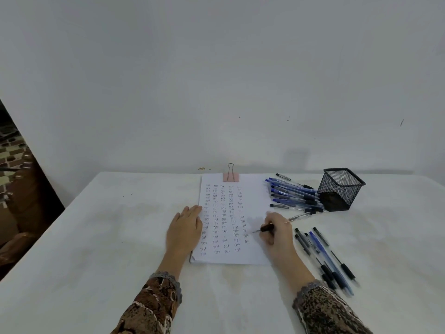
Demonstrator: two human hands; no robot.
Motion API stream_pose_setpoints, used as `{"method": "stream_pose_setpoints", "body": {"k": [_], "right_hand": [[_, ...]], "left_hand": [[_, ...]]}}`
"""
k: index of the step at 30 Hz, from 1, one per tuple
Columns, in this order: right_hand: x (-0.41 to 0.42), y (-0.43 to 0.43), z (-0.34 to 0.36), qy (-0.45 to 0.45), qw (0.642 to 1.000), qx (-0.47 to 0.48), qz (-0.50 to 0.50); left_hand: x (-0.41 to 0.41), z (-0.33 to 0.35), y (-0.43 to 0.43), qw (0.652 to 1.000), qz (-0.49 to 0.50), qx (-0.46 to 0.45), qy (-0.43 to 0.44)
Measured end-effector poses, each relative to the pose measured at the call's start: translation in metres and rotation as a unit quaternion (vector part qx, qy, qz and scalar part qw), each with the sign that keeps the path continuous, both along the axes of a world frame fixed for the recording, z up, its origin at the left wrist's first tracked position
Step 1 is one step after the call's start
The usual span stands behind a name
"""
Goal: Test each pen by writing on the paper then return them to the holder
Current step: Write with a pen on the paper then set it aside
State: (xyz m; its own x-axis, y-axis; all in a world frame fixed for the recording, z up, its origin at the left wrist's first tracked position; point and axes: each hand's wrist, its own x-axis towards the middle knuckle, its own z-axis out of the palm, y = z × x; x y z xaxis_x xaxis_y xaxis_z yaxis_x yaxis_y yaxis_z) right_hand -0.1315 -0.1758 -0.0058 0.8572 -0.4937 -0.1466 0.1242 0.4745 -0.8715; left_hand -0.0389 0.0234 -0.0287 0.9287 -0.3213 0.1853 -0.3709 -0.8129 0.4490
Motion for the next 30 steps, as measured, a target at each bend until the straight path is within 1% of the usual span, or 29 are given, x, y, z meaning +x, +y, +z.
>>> {"method": "stream_pose_setpoints", "body": {"k": [1, 2, 5, 8, 13, 18, 20, 24, 27, 30], "right_hand": [[-0.001, -0.004, 0.003, -0.002, 0.998, 0.062, 0.004], [-0.001, -0.006, 0.006, 0.0, 0.996, 0.091, 0.01], [0.003, -0.005, 0.008, -0.02, 0.992, 0.122, 0.022], [0.005, -0.002, 0.005, -0.045, 0.988, 0.143, -0.02], [0.001, 0.001, 0.001, -0.102, 0.963, 0.247, -0.039], [-0.001, 0.002, 0.003, -0.078, 0.961, 0.243, -0.106], [-0.002, 0.002, 0.003, -0.069, 0.958, 0.251, -0.116], [-0.004, 0.004, 0.006, -0.066, 0.962, 0.249, -0.093], [-0.005, 0.004, 0.006, -0.086, 0.962, 0.244, -0.082], [-0.006, 0.002, 0.004, -0.105, 0.955, 0.261, -0.09]], "left_hand": [[0.0, 0.0, 0.0, 1.0, -0.001, 0.001, -0.001], [0.0, -0.001, 0.0, 1.0, -0.001, 0.003, 0.0], [0.001, -0.001, 0.0, 1.0, 0.002, 0.0, -0.003], [0.0, 0.0, -0.001, 1.0, 0.005, -0.003, -0.007], [-0.001, 0.002, -0.001, 1.0, 0.008, 0.0, -0.009], [0.0, 0.0, -0.001, 1.0, 0.014, 0.007, -0.007], [0.0, 0.0, -0.001, 1.0, 0.015, 0.006, -0.003], [0.0, -0.001, -0.001, 1.0, 0.017, 0.002, 0.001], [0.0, -0.002, 0.0, 1.0, 0.019, 0.002, 0.001], [-0.001, -0.001, 0.0, 1.0, 0.021, 0.0, 0.001]]}}
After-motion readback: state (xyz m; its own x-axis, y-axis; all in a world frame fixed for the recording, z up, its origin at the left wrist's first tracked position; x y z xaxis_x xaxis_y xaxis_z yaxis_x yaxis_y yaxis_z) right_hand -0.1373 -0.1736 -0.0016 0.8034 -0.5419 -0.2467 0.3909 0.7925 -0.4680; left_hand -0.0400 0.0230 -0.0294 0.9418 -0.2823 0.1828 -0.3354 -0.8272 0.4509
